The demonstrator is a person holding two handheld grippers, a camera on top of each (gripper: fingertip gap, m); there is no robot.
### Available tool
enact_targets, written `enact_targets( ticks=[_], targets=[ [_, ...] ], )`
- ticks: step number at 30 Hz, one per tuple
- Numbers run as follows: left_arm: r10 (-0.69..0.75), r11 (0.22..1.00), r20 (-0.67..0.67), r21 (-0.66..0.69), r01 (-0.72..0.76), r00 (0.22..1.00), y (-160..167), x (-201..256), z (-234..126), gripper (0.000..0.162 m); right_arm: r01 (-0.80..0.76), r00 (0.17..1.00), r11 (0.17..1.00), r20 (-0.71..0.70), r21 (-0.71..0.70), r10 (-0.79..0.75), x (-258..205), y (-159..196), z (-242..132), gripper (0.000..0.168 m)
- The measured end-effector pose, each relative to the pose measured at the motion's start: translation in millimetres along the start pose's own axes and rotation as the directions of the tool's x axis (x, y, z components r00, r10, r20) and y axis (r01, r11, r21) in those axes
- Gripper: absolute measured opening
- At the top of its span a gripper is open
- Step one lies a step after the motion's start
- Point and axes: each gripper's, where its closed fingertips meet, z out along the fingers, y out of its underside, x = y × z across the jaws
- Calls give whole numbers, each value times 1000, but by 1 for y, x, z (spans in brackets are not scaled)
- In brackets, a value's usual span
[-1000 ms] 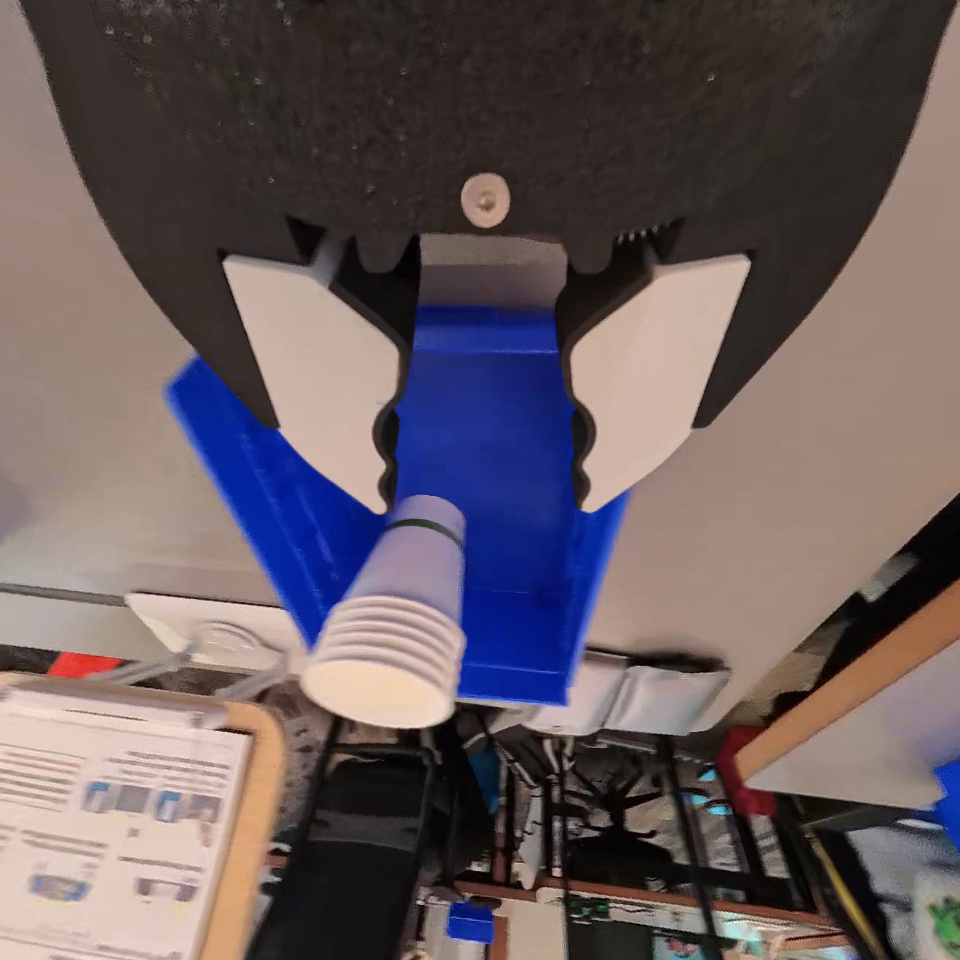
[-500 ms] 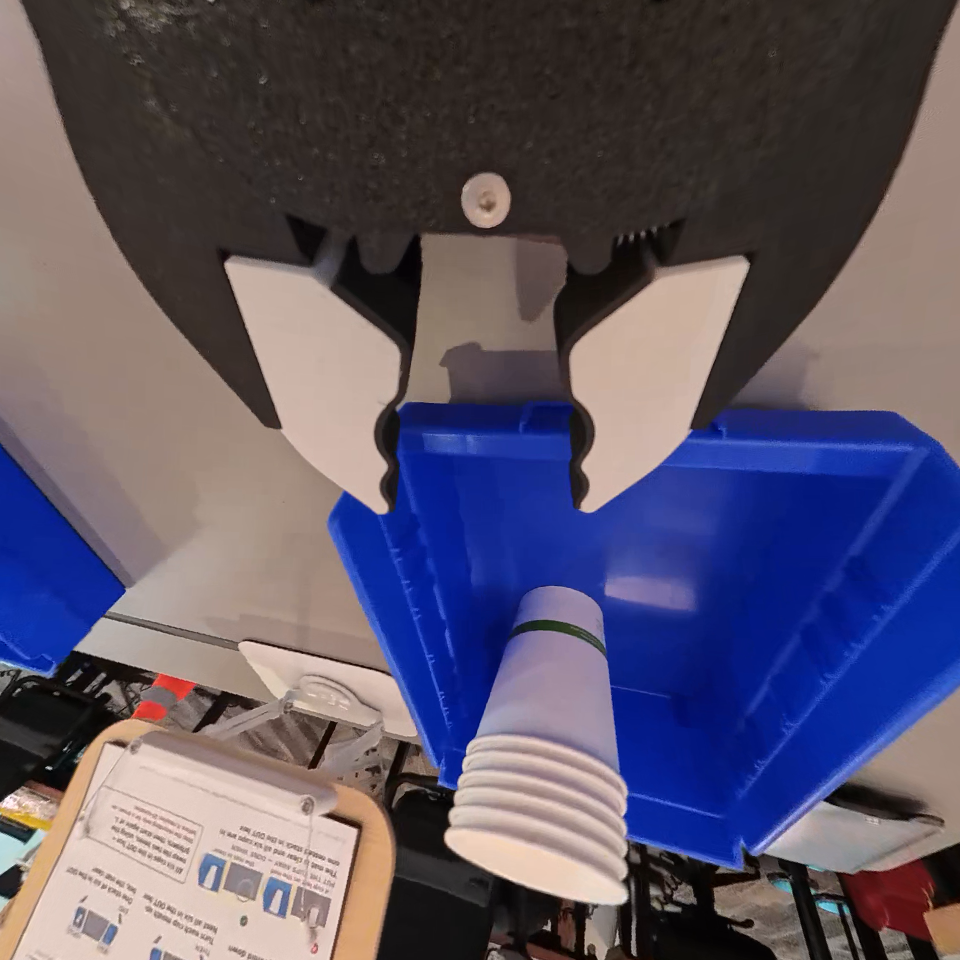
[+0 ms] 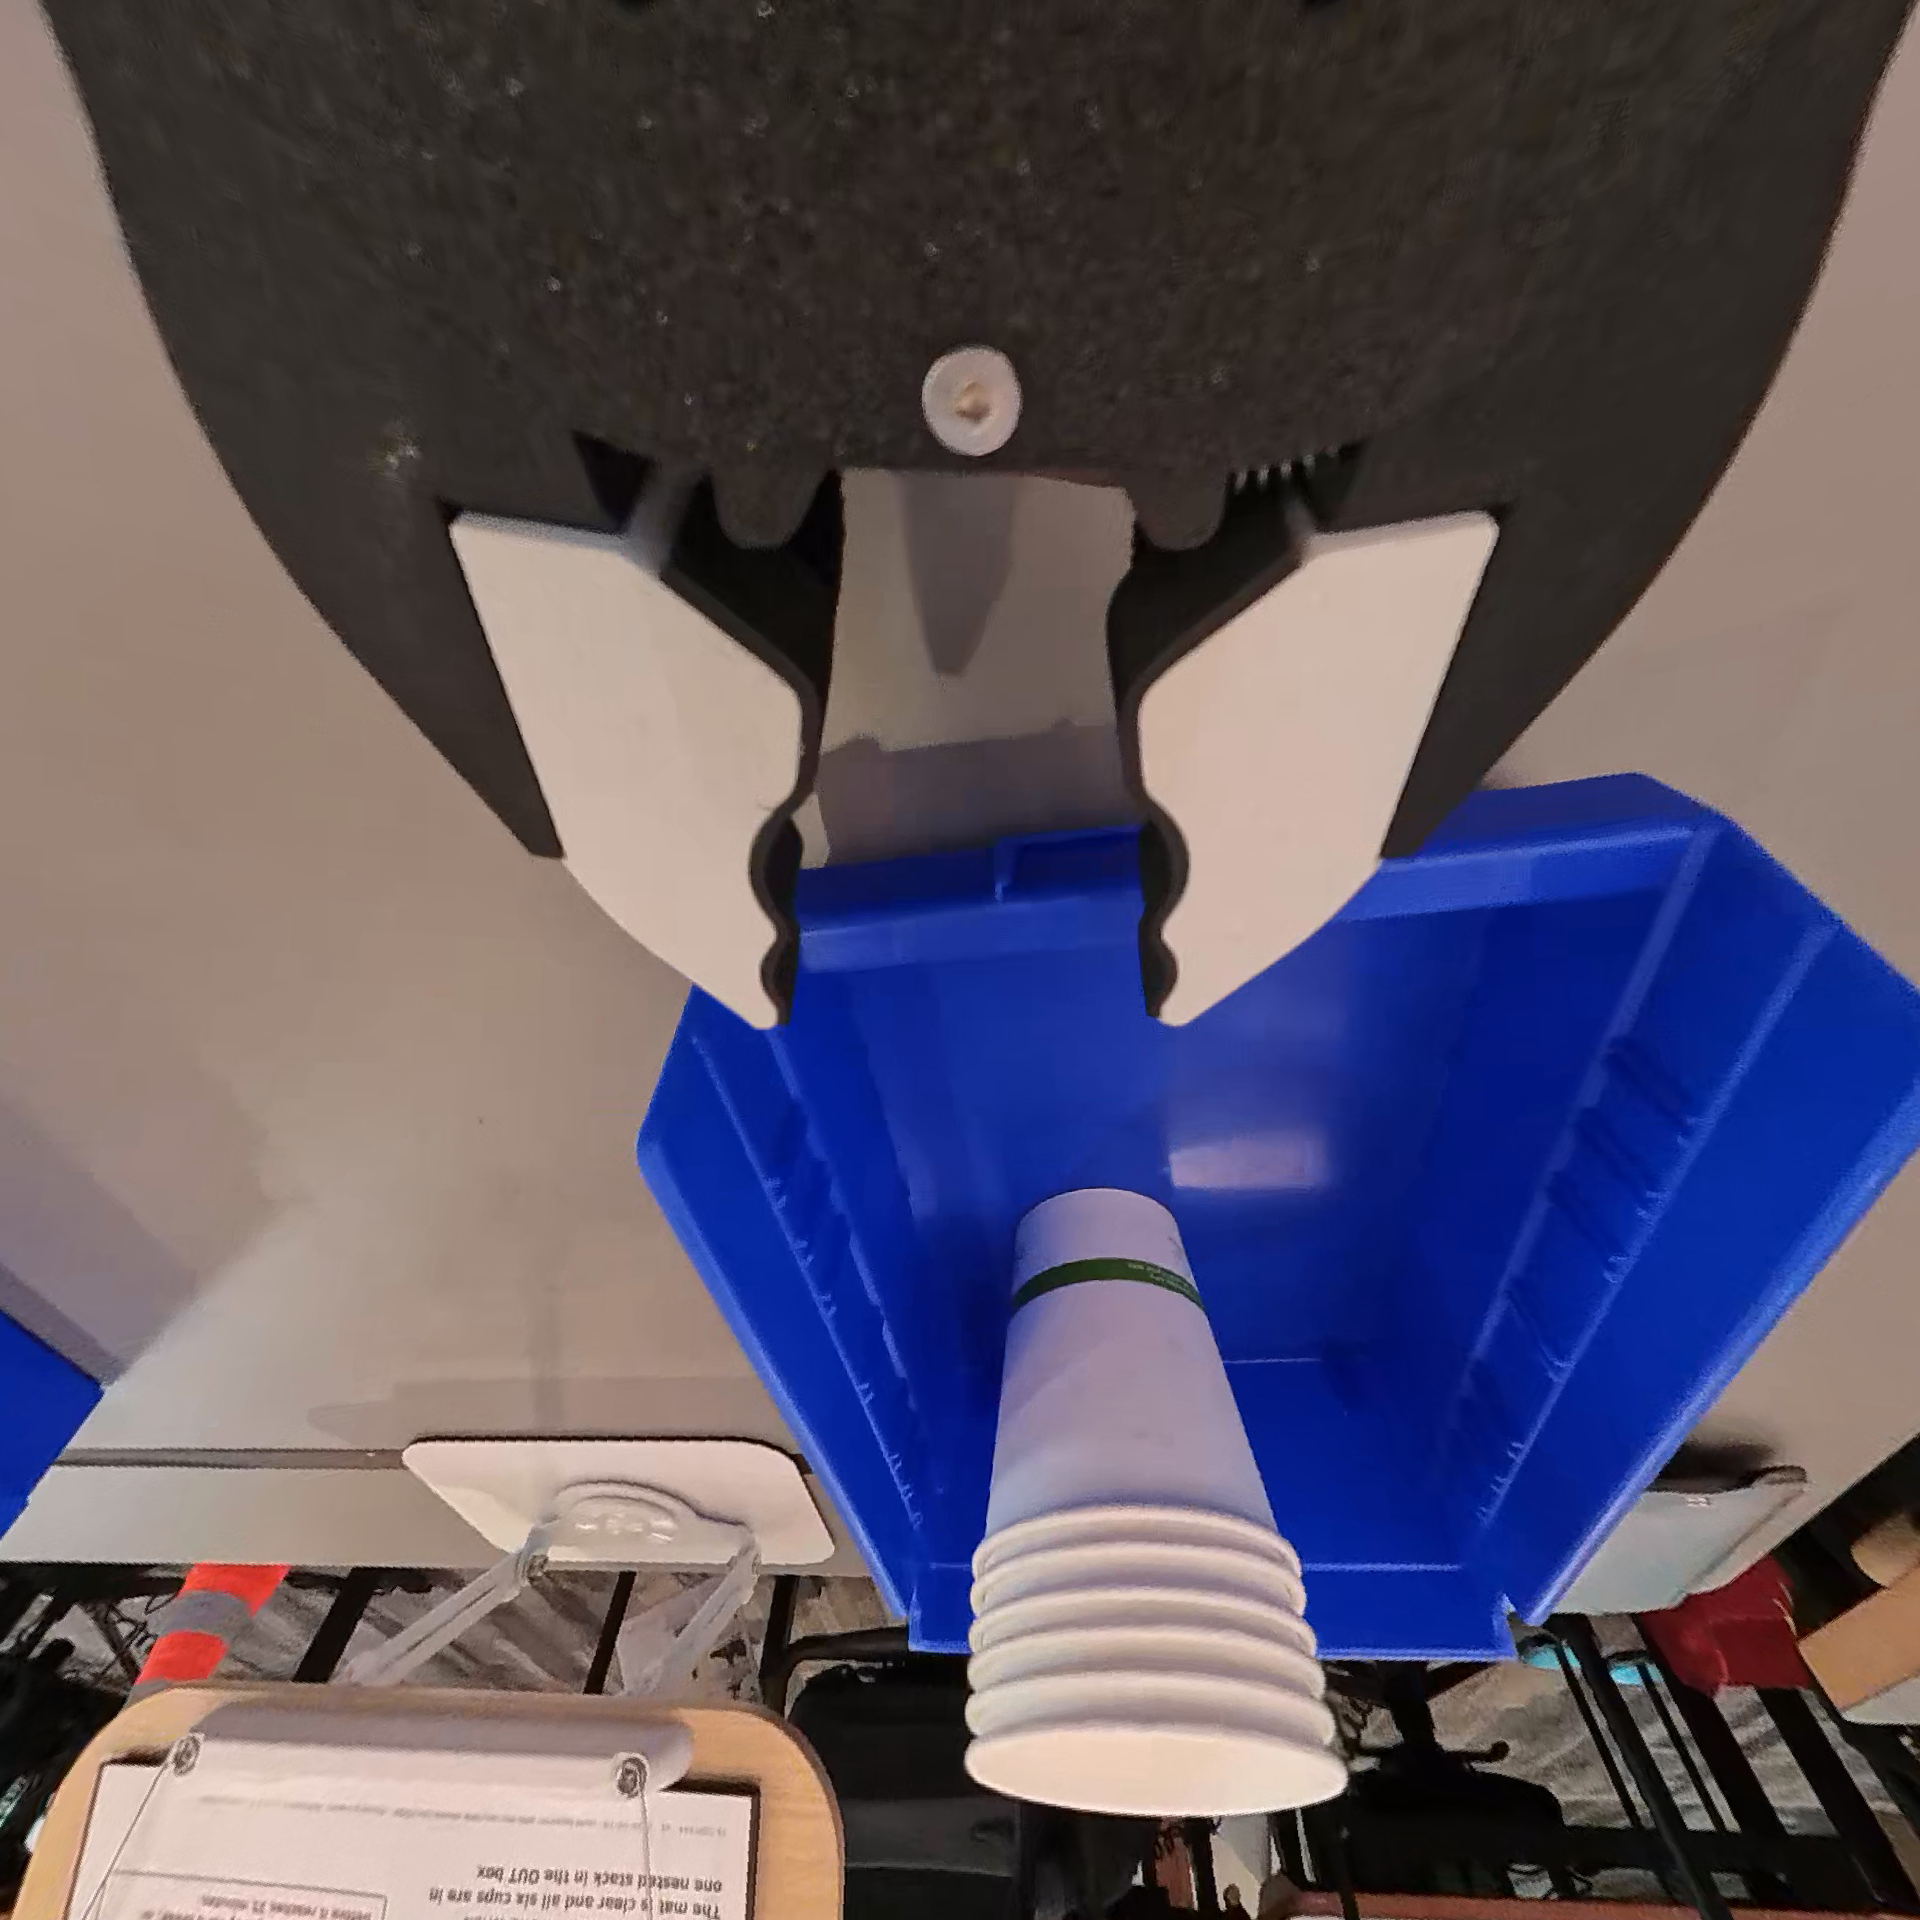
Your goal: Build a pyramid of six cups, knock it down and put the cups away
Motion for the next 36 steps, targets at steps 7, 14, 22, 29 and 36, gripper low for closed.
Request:
enact_targets(
  ticks=[7,14,22,29,36],
  targets=[
    [-65,998,-84,-12,64,994,2,12,-3,61,11,1000,1000,29,8,-11,-15,-2,-4,48],
    [-50,998,-114,-35,47,992,7,20,-1,61,60,996,998,70,4,-60,-37,0,-1,46],
    [-17,999,-345,-49,0,939,-32,35,-10,52,62,994,998,94,-7,-61,-42,-1,10,44],
    [530,731,-469,-168,-661,706,-107,11,46,34,16,983,1000,184,-7,-14,-60,-8,29,42],
    [656,405,-552,-318,-857,515,-111,-32,107,30,29,976,999,216,-14,-25,-72,-7,33,40]
  ],
)
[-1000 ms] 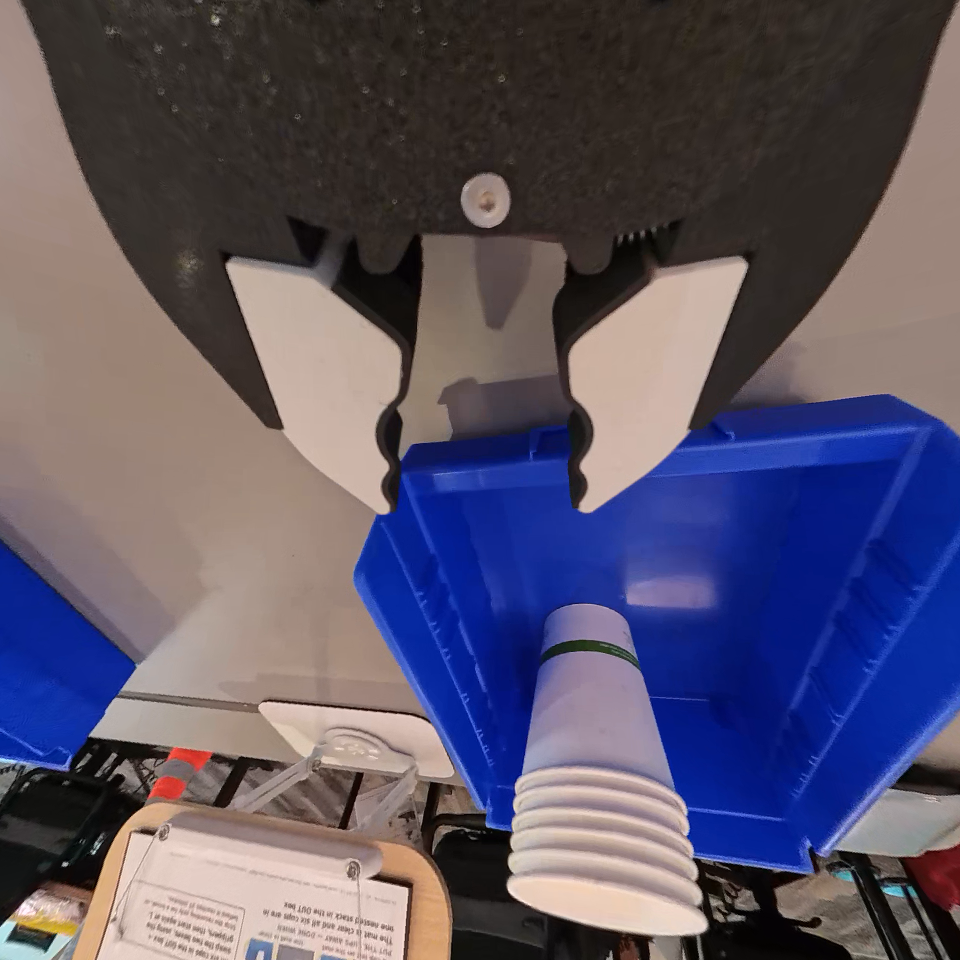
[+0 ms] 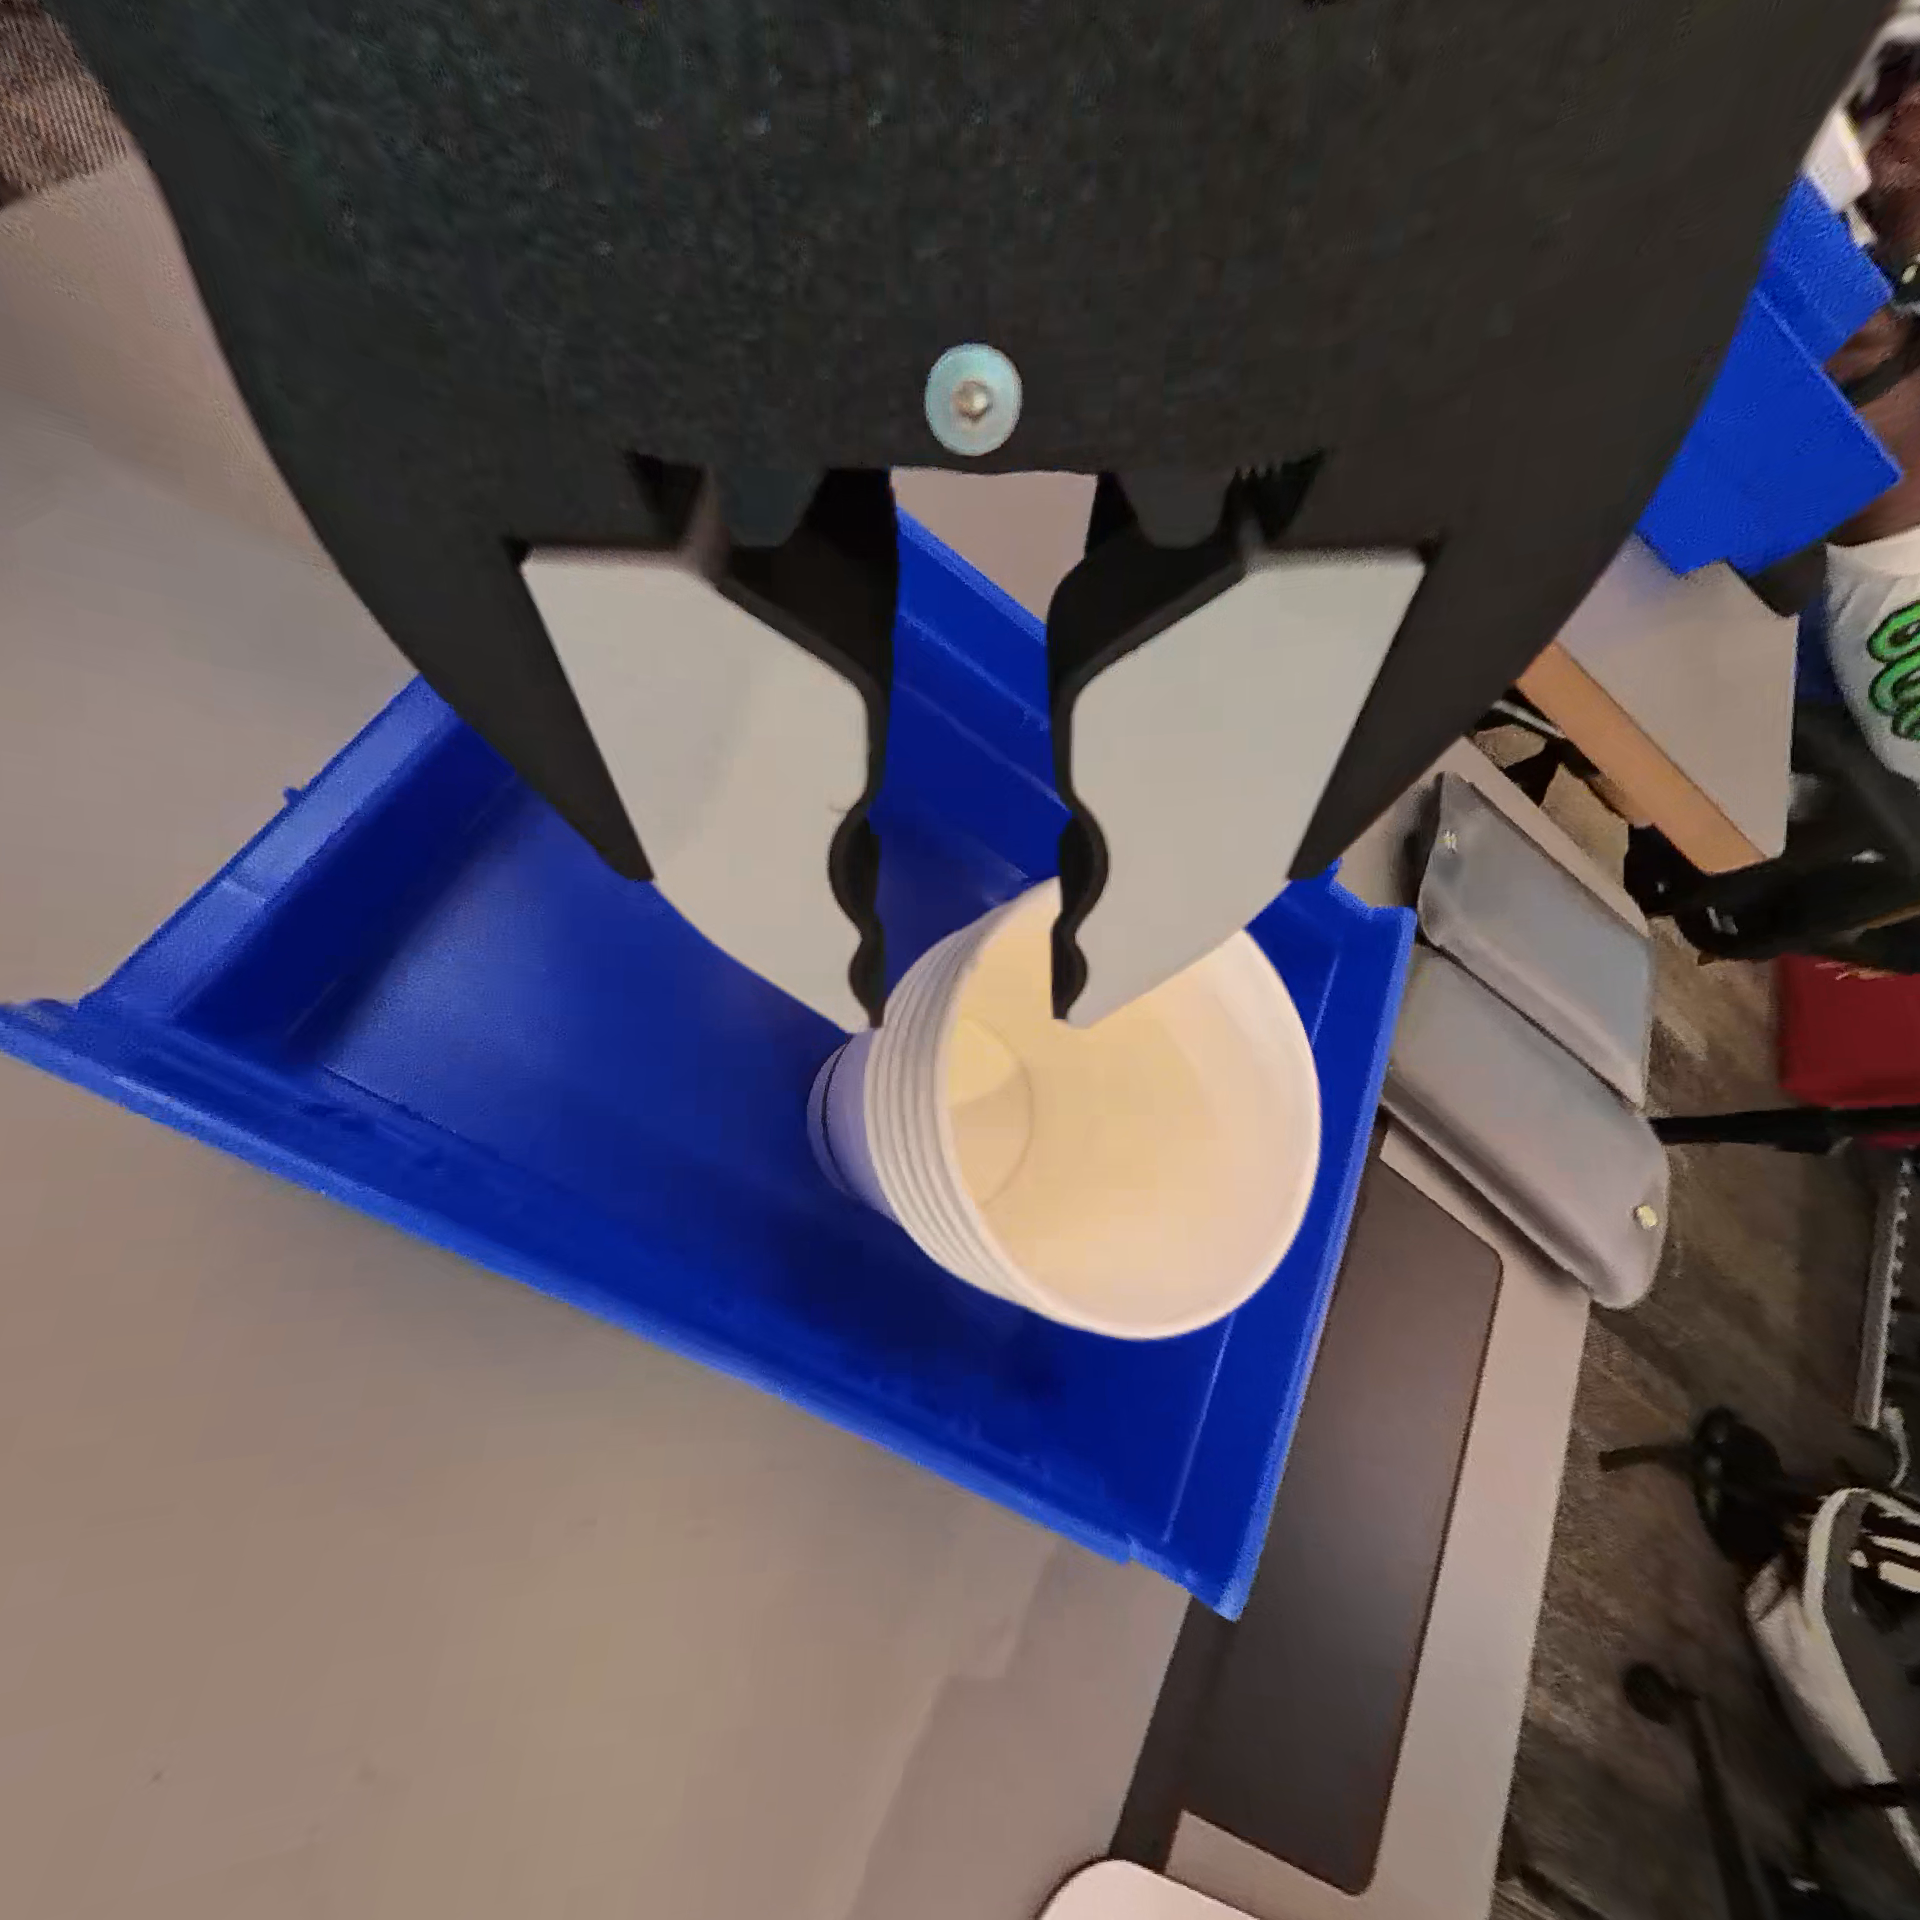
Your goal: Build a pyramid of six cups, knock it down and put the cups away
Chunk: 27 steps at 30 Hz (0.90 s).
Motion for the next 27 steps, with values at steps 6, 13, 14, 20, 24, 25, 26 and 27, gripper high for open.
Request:
enact_targets(
  ticks=[6,13,14,20,24,25,26,27],
  targets=[
    [22,1000,-84,-20,-24,996,1,2,8,25,-36,999,999,8,-10,36,3,3,1,40],
    [7,1000,-104,-5,-7,995,0,1,6,20,-54,998,998,23,-21,55,2,5,2,40],
    [11,1000,-105,-10,-12,994,1,1,7,19,-51,998,998,22,-21,51,2,5,2,40],
    [14,1000,-147,-5,-15,989,0,7,8,6,-40,999,999,24,-30,41,0,6,2,39],
    [7,1000,-167,-8,-8,986,1,7,8,6,-34,999,999,24,-38,35,-1,8,3,38],
    [3,1000,-179,-8,-4,984,1,8,7,6,-33,999,999,25,-42,34,-1,9,3,38],
    [-1,1000,-189,-9,0,982,2,9,7,6,-33,999,998,26,-47,34,-1,10,3,38],
    [-5,1000,-181,-10,3,984,2,7,7,7,-32,999,998,27,-51,34,-2,10,3,38]
  ],
)
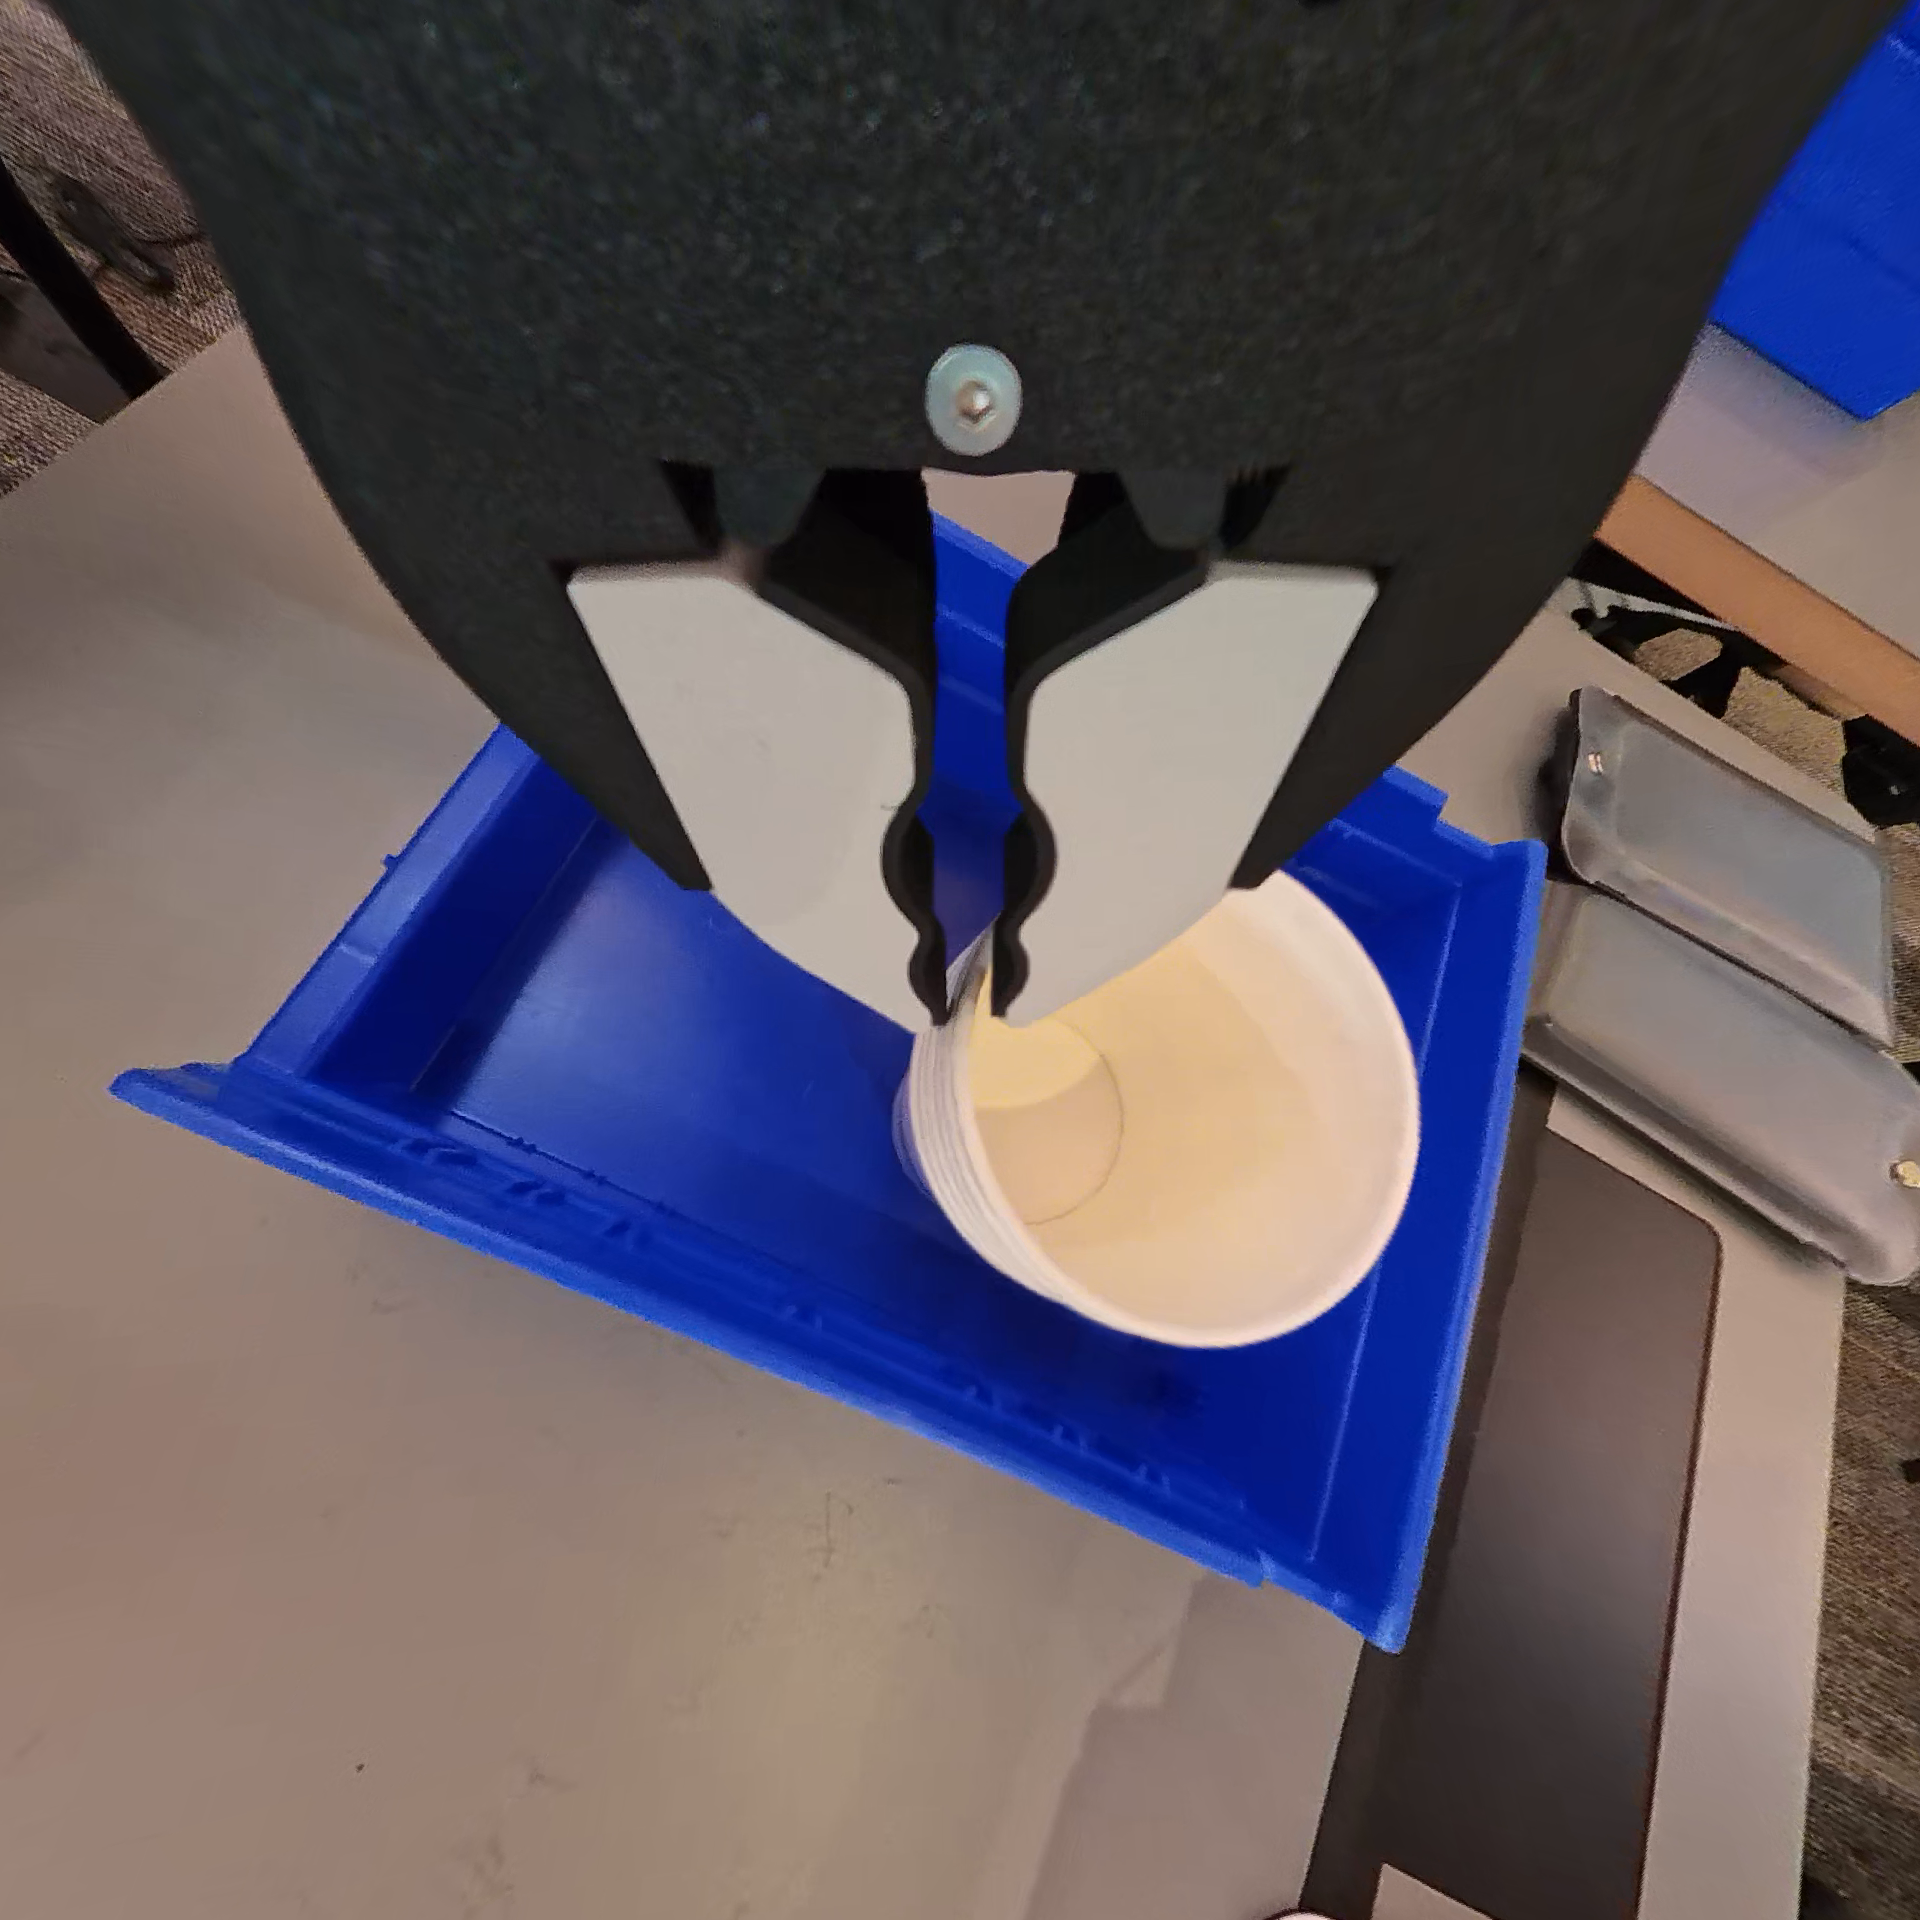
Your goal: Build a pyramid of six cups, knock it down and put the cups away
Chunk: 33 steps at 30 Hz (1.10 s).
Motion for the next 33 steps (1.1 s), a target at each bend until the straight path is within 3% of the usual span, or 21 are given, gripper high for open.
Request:
enact_targets(
  ticks=[11,18,22,26,33],
  targets=[
    [1,1000,-18,11,-1,1000,-7,-3,-6,3,14,1000,1000,-5,-4,-14,-1,0,-1,37],
    [-9,998,34,69,7,999,-21,-21,-41,3,50,998,999,35,15,-50,-19,-3,2,36],
    [-12,991,104,134,-2,995,-36,-33,-82,3,55,975,994,211,89,-73,-69,-16,10,38],
    [8,956,83,293,-32,997,-76,-19,-127,3,-42,843,998,539,57,5,-142,-25,25,55],
    [158,840,-11,527,-129,987,-155,58,-173,2,-183,696,982,711,45,97,-195,-76,66,80]
  ],
)
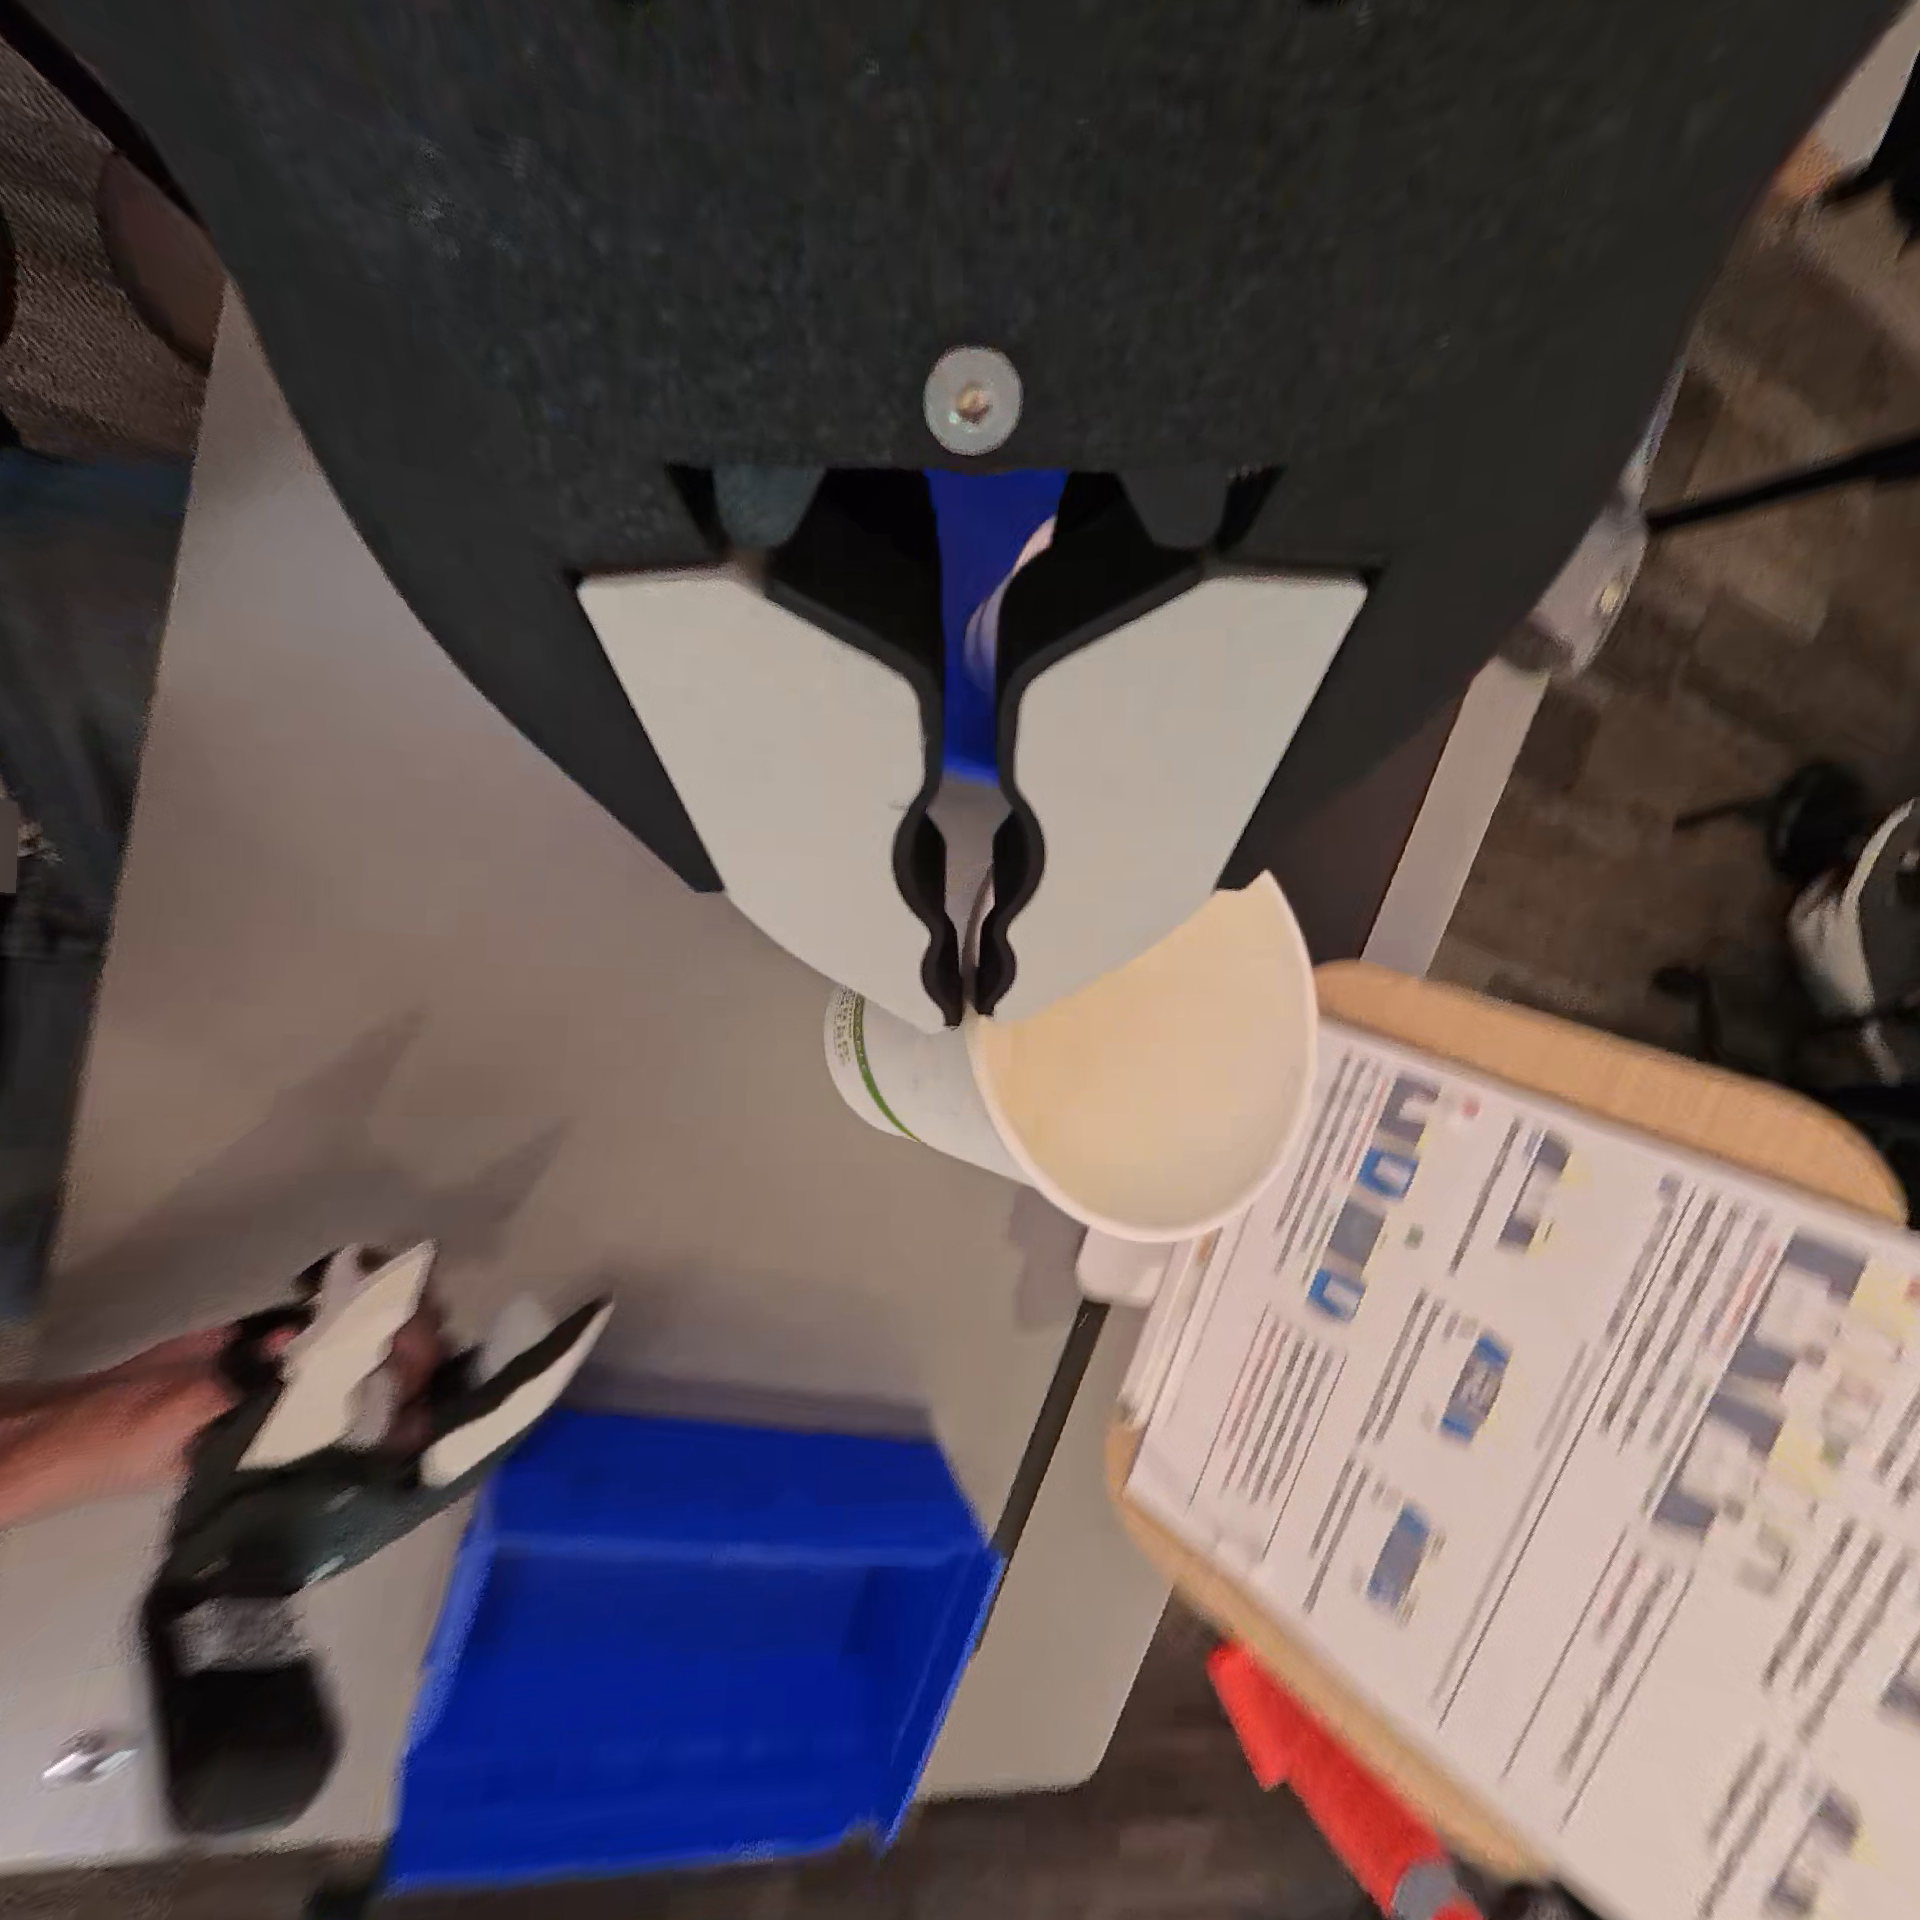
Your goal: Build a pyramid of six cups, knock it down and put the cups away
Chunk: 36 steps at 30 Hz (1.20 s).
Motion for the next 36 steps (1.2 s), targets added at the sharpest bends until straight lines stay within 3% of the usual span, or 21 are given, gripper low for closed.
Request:
enact_targets(
  ticks=[2,4,8,11,15,19,25,28,29,33,36],
  targets=[
    [23,997,-39,70,-20,999,-23,19,8,2,5,1000,997,22,79,-7,-8,-16,15,85],
    [39,991,-66,129,-30,997,-42,34,17,2,-90,993,975,87,204,73,-19,-37,24,87],
    [53,965,-136,261,-16,989,-76,64,33,2,-379,912,857,300,350,281,-32,-67,31,88],
    [64,942,-177,336,-1,982,-91,87,44,2,-526,825,750,456,400,335,-38,-88,23,88],
    [75,923,-215,384,14,974,-94,114,61,2,-546,790,731,541,409,288,-50,-101,9,88],
    [61,915,-257,400,49,964,-84,131,76,2,-550,797,713,528,436,293,-44,-102,1,84],
    [-35,915,-229,385,124,973,-61,126,84,3,-518,820,773,470,367,326,-37,-84,11,82],
    [-177,878,-115,430,210,977,-52,115,75,49,-502,834,787,441,359,330,-32,-80,13,82],
    [-254,853,-65,456,255,965,-45,112,71,57,-487,845,793,427,366,322,-29,-82,11,82],
    [-575,767,131,431,476,808,38,126,87,63,-348,927,841,286,415,243,-7,-116,-10,82],
    [-655,729,137,376,573,743,101,179,121,58,-93,996,926,48,366,81,16,-159,-29,82]
  ],
)
